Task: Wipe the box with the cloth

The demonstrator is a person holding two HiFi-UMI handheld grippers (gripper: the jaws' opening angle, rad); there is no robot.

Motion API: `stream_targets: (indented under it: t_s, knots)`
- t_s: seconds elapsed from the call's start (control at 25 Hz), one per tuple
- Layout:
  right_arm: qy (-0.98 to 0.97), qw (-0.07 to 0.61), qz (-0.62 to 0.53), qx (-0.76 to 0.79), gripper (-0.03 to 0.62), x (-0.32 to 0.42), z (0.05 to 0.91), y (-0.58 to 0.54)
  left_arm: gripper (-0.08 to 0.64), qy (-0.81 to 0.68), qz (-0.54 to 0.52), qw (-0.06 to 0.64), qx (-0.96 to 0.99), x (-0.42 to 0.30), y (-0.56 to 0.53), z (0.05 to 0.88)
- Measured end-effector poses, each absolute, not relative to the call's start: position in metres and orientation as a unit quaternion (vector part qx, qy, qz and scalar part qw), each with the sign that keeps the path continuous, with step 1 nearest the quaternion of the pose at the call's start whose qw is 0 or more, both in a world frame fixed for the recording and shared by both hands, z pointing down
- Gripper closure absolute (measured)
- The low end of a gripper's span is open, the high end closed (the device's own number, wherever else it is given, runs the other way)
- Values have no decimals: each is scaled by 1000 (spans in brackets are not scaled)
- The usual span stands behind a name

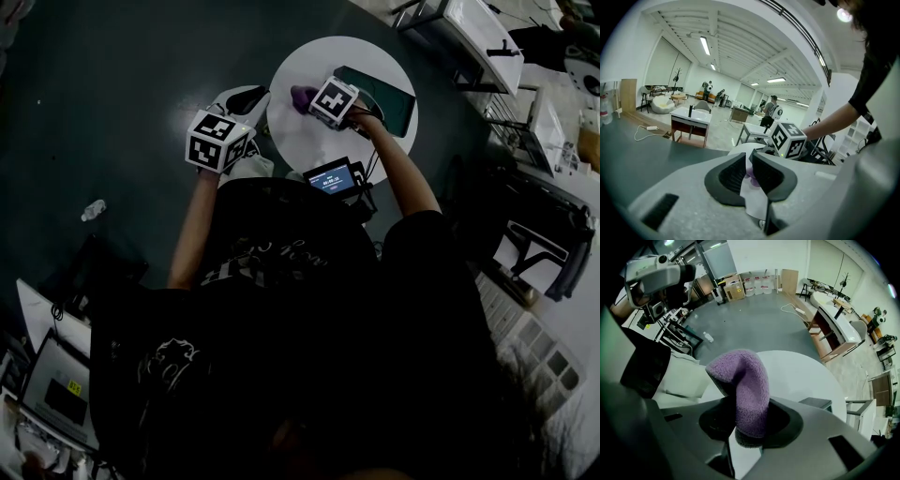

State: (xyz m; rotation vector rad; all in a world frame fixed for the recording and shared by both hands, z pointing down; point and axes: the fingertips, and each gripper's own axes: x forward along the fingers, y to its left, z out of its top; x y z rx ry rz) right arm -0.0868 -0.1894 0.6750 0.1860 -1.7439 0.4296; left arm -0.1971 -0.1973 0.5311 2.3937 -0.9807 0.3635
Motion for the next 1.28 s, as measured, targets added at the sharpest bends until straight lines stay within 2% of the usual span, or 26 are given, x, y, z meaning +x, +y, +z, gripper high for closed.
stream_targets:
  t_s: [0.24, 0.4, 0.72, 0.96, 1.28]
  knots:
    - [-757, 615, 189, 115, 477, -78, 666, -189, 522, -352, 136, 260, 889, -193, -200, 529]
    - [-769, 577, 224, 158, 477, -74, 656, -190, 522, -339, 139, 266, 892, -181, -196, 531]
    - [-806, 437, 289, 274, 477, -69, 602, -184, 522, -329, 135, 262, 897, -163, -191, 528]
    - [-812, 342, 307, 360, 477, -24, 553, -163, 522, -317, 126, 232, 911, -125, -174, 497]
    - [-813, 256, 317, 415, 477, 46, 505, -91, 522, -309, 116, 211, 920, -52, -110, 468]
